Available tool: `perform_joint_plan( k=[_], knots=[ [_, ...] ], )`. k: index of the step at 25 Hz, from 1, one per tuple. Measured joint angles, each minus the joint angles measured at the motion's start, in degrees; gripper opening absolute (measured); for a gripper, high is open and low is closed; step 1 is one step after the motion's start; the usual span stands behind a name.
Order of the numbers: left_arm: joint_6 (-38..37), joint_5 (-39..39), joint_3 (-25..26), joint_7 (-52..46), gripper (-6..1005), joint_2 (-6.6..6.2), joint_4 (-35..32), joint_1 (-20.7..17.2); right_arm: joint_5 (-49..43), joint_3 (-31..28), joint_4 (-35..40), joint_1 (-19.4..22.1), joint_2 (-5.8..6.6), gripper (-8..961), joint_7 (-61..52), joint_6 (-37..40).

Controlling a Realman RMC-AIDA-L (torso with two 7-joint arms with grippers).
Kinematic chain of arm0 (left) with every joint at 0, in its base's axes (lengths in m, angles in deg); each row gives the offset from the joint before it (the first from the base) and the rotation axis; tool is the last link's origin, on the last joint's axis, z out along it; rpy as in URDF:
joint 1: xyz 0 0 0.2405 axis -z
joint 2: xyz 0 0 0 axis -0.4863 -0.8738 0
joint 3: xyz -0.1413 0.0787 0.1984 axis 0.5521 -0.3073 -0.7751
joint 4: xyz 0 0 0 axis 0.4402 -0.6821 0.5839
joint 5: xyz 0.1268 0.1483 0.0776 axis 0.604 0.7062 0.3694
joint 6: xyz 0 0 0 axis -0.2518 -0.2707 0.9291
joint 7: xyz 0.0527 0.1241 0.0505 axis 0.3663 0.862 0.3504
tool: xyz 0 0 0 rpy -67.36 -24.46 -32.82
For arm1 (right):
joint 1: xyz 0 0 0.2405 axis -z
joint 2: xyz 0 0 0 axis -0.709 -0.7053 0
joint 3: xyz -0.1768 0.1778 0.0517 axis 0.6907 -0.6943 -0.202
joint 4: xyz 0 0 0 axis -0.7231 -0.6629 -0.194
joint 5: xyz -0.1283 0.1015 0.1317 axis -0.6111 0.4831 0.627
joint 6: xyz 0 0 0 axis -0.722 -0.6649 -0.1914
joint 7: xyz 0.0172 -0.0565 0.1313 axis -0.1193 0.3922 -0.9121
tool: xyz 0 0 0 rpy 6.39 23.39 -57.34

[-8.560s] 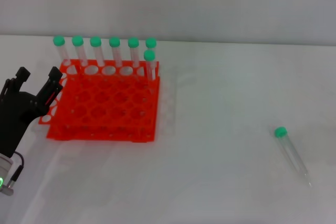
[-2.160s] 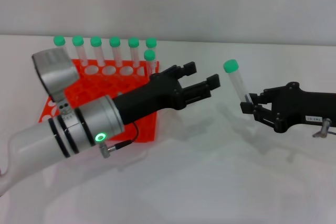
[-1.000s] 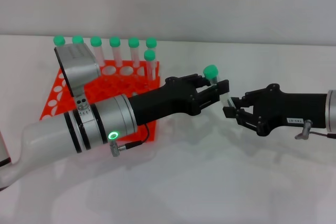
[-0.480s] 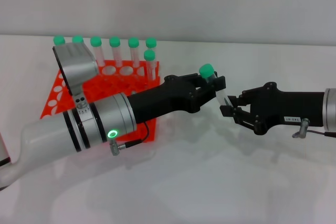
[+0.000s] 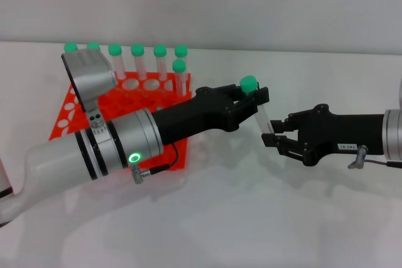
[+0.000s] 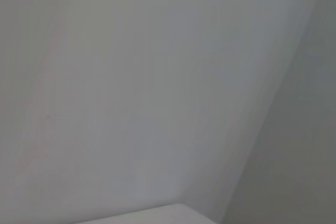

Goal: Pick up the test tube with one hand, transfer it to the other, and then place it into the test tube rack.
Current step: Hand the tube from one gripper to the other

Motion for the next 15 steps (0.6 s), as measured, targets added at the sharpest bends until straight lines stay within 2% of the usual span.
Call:
perform_joint_plan(
  k=[2, 7, 11, 15],
  knots=[
    [-0.01, 0.03, -0.01, 0.0, 219, 0.02, 0.0, 0.0, -0.02, -0.18, -0.66, -0.12, 0.07, 196, -0.24, 0.43],
    [-0.05, 0.06, -0.03, 0.03, 218, 0.04, 0.0, -0.07, -0.01, -0.58, -1.47, -0.16, 0.17, 419, -0.51, 0.82],
    [-0.22, 0.1, -0.06, 0.15, 216, 0.06, 0.02, -0.19, -0.01, -1.11, -1.59, 0.06, 0.31, 494, -0.51, 0.97],
    [-0.45, 0.43, -0.12, 1.72, 213, 0.01, -0.32, -0.56, -0.01, -4.24, -1.55, 1.21, 0.58, 570, -0.51, 0.83]
  ],
)
